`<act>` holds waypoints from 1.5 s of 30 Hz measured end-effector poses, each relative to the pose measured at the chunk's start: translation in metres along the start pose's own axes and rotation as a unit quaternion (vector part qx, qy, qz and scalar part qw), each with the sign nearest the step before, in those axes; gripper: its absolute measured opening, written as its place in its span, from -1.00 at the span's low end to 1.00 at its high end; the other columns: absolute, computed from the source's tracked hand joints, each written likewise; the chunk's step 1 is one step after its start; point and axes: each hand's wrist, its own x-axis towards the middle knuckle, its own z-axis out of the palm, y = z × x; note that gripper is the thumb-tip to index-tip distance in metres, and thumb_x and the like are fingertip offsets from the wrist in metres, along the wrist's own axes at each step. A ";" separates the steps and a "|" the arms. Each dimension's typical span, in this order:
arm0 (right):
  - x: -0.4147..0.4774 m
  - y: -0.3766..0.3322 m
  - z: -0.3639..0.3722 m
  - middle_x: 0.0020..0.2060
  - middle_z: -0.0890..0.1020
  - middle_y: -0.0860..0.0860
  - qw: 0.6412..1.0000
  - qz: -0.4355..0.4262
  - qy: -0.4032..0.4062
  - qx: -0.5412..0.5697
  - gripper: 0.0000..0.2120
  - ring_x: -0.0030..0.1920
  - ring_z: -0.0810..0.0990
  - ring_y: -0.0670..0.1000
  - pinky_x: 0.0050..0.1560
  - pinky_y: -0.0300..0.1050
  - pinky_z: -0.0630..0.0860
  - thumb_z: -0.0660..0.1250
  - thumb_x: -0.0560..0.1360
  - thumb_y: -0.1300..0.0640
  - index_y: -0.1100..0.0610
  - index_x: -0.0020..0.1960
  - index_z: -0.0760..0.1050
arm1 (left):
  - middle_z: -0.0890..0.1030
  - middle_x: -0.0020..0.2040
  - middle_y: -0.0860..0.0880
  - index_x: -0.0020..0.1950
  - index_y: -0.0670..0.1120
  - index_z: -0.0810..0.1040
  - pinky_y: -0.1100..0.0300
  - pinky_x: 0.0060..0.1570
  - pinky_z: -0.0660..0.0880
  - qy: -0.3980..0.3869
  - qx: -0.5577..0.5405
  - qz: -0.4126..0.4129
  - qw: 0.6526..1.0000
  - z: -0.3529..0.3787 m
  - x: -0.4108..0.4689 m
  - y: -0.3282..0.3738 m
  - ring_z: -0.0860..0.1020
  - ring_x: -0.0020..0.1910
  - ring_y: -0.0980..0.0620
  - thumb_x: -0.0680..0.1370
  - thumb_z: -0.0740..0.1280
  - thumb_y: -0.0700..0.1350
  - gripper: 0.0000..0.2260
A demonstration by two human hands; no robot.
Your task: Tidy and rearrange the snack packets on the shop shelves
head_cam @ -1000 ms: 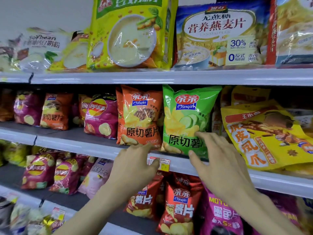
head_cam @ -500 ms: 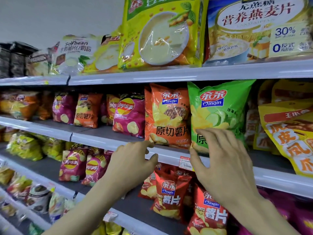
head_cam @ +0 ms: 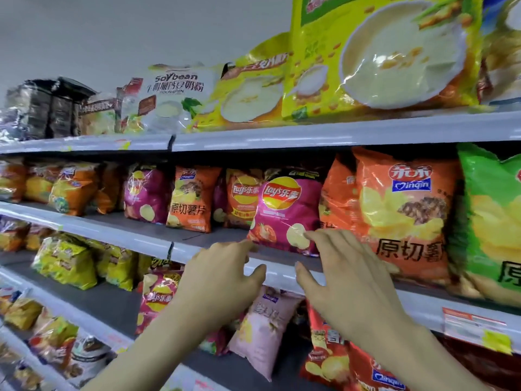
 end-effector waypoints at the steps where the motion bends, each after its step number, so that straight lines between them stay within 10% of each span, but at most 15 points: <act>1: 0.010 -0.010 0.008 0.19 0.56 -0.14 1.000 -0.002 -0.005 -0.002 -0.49 0.21 0.49 -0.04 0.14 -0.05 0.50 0.16 0.54 -0.24 -0.02 0.37 0.50 | 0.62 0.26 0.19 0.47 0.18 0.48 0.09 0.12 0.55 -0.003 0.000 -0.004 1.000 -0.002 0.004 -0.017 0.57 0.26 0.06 0.63 0.25 0.22 -0.58; 16: 0.085 -0.062 0.096 0.57 0.28 0.03 0.983 0.178 -0.047 0.017 -0.17 0.53 0.30 0.11 0.45 0.07 0.34 0.24 0.57 -0.35 0.07 0.64 0.07 | 0.63 0.27 0.03 0.53 0.06 0.39 -0.03 0.03 0.55 0.001 -0.027 -0.059 0.998 0.008 0.111 -0.223 0.60 0.19 -0.17 0.59 0.34 0.18 -0.47; 23: 0.103 -0.049 0.115 0.10 0.54 -0.03 0.956 0.264 -0.075 0.102 0.12 0.24 0.59 0.14 0.18 0.20 0.56 0.18 0.27 -0.67 -0.14 0.63 -0.08 | 0.38 0.47 -0.20 0.67 -0.09 0.08 -0.22 0.26 0.49 -0.005 -0.110 -0.112 0.988 0.044 0.175 -0.271 0.46 0.37 -0.30 0.54 0.42 0.25 -0.13; 30: 0.110 -0.054 0.118 0.52 0.40 0.01 0.941 0.296 -0.016 0.163 -0.26 0.49 0.38 0.10 0.47 0.14 0.36 0.46 0.52 -0.16 0.20 0.48 0.25 | 0.17 0.61 -0.30 0.71 -0.11 -0.17 -0.29 0.49 0.28 0.011 -0.194 -0.189 0.963 0.065 0.240 -0.267 0.25 0.55 -0.40 0.34 0.51 0.46 0.27; 34: 0.137 -0.038 0.125 -0.10 0.59 -0.02 0.869 0.404 -0.068 0.279 -0.06 -0.17 0.63 0.05 -0.20 -0.12 0.50 0.54 0.40 -0.27 0.02 0.56 0.12 | 0.17 0.61 -0.34 0.70 -0.07 -0.22 -0.34 0.50 0.26 -0.002 -0.264 -0.228 0.937 0.081 0.259 -0.268 0.25 0.55 -0.41 0.19 0.61 0.45 0.42; 41: 0.144 -0.029 0.133 -0.55 0.49 0.00 0.837 0.427 -0.101 0.327 -0.10 -0.60 0.41 -0.05 -0.56 -0.23 0.27 0.65 0.25 -0.28 0.22 0.32 0.34 | 0.48 0.39 -0.26 0.55 -0.10 0.17 -0.28 0.31 0.48 0.018 -0.281 -0.230 0.931 0.079 0.263 -0.282 0.51 0.32 -0.37 0.12 0.56 0.42 0.19; 45: 0.151 -0.025 0.151 -0.13 0.75 -0.02 0.828 0.432 -0.027 0.356 0.11 -0.18 0.72 0.03 -0.17 -0.08 0.63 0.71 -0.12 -0.39 0.03 0.31 0.44 | 0.61 0.21 -0.10 0.39 -0.05 0.38 -0.11 0.19 0.57 -0.013 -0.308 -0.219 0.926 0.059 0.270 -0.297 0.61 0.17 -0.22 0.02 0.60 0.44 0.09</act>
